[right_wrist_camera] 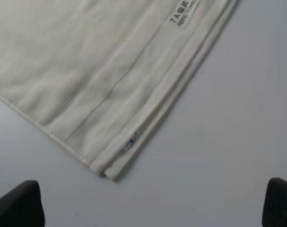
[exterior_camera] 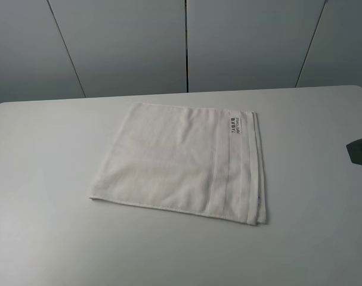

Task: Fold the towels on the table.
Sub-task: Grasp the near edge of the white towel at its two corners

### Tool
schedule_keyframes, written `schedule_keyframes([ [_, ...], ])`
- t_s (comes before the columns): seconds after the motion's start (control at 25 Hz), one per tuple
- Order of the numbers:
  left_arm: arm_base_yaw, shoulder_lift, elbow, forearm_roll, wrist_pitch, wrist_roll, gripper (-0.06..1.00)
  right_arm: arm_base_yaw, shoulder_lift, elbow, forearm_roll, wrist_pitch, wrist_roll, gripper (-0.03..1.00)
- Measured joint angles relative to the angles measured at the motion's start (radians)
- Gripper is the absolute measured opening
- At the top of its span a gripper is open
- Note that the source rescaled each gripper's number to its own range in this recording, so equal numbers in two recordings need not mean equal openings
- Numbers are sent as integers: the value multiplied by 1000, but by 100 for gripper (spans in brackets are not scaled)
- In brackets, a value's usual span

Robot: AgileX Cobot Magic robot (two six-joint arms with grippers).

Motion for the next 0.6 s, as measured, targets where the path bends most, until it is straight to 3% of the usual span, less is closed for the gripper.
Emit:
schedule_keyframes([
  [0.16,0,215,-79,-191,-40,259,100,95,199,-62,-4,-23,-79,100],
  [0.28,-29,346,-124,-259,-54,407,100,180,334,-110,-26,-35,-89,100],
  [0.44,-162,474,-149,-253,-109,536,100,295,479,-152,-57,-42,-129,100],
  [0.6,-338,579,-153,-131,-188,562,100,431,598,-158,-109,-45,-168,100],
])
